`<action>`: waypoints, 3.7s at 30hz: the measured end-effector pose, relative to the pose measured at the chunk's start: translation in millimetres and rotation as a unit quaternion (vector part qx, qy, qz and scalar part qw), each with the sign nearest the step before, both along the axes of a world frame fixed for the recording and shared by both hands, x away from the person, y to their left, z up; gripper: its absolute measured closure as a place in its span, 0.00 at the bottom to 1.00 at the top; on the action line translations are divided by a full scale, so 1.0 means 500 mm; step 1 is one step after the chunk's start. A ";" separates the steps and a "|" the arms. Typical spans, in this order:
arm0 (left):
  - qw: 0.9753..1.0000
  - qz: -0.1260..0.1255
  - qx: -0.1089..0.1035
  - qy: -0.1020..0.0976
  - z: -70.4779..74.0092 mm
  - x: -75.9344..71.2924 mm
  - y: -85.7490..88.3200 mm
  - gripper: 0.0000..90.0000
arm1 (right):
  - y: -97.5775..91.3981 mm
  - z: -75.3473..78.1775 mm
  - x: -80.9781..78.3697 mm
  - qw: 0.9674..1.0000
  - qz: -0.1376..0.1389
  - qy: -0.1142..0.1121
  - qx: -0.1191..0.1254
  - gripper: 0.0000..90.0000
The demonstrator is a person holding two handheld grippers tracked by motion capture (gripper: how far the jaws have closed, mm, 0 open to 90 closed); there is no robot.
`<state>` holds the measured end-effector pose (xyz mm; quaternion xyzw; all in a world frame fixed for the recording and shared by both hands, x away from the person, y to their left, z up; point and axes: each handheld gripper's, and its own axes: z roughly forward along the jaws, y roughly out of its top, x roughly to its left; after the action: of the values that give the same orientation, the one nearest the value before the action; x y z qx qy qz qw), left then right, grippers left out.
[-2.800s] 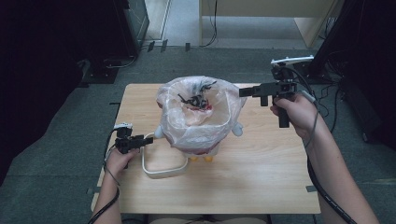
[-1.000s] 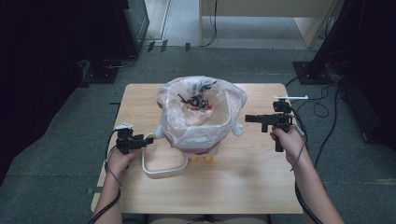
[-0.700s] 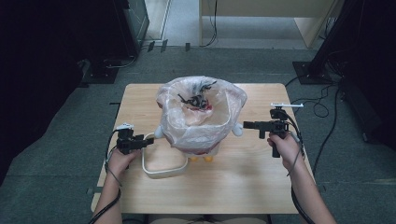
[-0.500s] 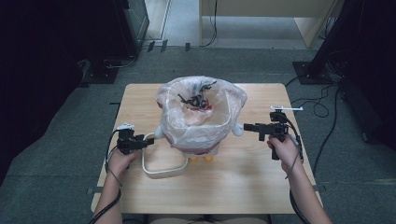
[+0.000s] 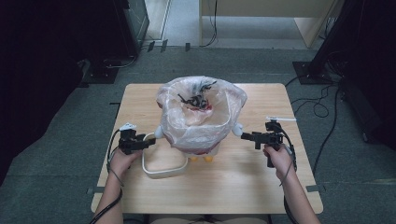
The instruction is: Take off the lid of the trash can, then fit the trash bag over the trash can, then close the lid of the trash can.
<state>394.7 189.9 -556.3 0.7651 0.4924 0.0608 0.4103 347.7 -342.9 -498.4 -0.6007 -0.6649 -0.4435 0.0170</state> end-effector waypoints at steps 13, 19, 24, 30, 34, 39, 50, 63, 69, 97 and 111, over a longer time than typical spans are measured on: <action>1.000 0.005 -0.005 0.001 0.000 -0.004 -0.001 0.36 | -0.009 -0.033 -0.010 0.991 -0.035 -0.058 -0.116 0.27; 1.000 0.005 -0.006 -0.003 -0.002 -0.002 -0.002 0.36 | -0.013 -0.059 -0.015 0.989 -0.044 -0.056 -0.132 0.27; 1.000 0.000 0.002 -0.011 -0.003 0.000 -0.002 0.38 | -0.006 -0.074 -0.021 0.984 -0.049 -0.073 -0.154 0.27; 1.000 0.000 0.004 -0.011 -0.002 0.001 -0.005 0.38 | -0.002 -0.093 -0.030 0.982 -0.047 -0.072 -0.168 0.27; 1.000 0.003 0.000 -0.008 -0.002 0.003 -0.004 0.38 | -0.005 -0.102 -0.036 0.985 -0.054 -0.076 -0.145 0.27; 1.000 0.000 0.005 -0.018 -0.005 0.002 -0.005 0.40 | -0.005 -0.115 -0.039 0.983 -0.054 -0.071 -0.163 0.27; 0.999 0.006 0.041 -0.020 0.001 0.008 -0.013 0.57 | 0.016 -0.139 -0.041 0.959 -0.038 -0.106 -0.259 0.23; 0.998 0.011 0.064 -0.009 0.007 0.007 -0.007 0.83 | 0.020 -0.147 -0.038 0.960 -0.049 -0.116 -0.252 0.19; 0.996 -0.006 0.083 -0.015 0.010 0.003 -0.011 0.86 | 0.020 -0.147 -0.039 0.959 -0.050 -0.116 -0.253 0.18; 0.997 0.002 0.069 0.026 0.080 0.026 0.047 0.90 | 0.024 -0.147 -0.039 0.959 -0.058 -0.113 -0.255 0.17; 0.995 -0.007 0.095 -0.009 0.160 0.042 0.089 0.90 | 0.024 -0.147 -0.040 0.958 -0.059 -0.113 -0.255 0.17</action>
<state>415.9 234.2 -476.3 0.8036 0.4756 0.1114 0.3401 327.9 -330.8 -572.0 -0.5692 -0.7172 -0.3241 -0.2381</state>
